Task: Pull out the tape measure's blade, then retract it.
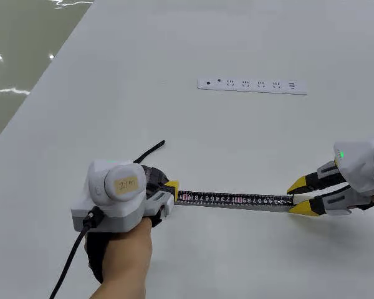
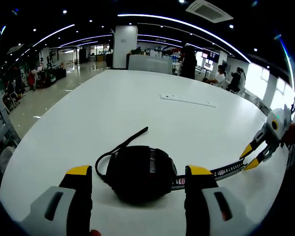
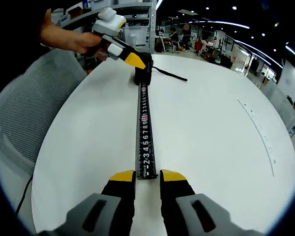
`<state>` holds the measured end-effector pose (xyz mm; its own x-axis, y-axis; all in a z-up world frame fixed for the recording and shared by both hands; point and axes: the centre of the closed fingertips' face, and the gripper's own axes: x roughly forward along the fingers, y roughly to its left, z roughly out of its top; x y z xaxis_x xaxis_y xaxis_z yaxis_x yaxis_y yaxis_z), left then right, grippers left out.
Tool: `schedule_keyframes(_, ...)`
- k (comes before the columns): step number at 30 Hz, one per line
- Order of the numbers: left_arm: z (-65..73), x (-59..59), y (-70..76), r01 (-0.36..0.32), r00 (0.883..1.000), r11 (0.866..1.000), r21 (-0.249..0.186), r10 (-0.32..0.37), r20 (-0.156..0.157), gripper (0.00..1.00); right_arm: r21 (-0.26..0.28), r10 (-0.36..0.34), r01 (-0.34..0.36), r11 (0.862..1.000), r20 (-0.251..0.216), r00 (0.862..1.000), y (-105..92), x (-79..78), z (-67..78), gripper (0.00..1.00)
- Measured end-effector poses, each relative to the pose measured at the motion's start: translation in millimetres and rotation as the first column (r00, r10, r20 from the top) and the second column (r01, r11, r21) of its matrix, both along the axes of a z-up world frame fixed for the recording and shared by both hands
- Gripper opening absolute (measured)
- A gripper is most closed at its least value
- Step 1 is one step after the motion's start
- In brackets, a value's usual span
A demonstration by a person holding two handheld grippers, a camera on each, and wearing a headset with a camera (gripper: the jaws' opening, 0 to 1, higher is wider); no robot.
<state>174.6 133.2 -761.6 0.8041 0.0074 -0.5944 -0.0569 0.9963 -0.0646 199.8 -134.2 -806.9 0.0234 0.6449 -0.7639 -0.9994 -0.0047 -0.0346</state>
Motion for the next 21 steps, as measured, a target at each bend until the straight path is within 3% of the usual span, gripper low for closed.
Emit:
schedule_keyframes(9,0.3,-0.2,1.6,-0.013,1.000,1.000,0.005,0.013,-0.003,0.73,0.013,-0.003,0.003,1.000,0.011,1.000,3.8,-2.5,0.0,0.16)
schedule_keyframes(15,-4.4,7.8,0.9,-0.016,1.000,1.000,0.008,0.016,0.000,0.73,0.008,0.011,-0.011,1.000,0.027,1.000,2.8,-0.6,-1.2,0.14)
schedule_keyframes(21,-4.2,5.7,3.9,-0.033,0.999,0.999,0.012,0.032,0.004,0.71,0.008,0.007,-0.007,1.000,0.024,1.000,1.6,1.2,-3.1,0.14)
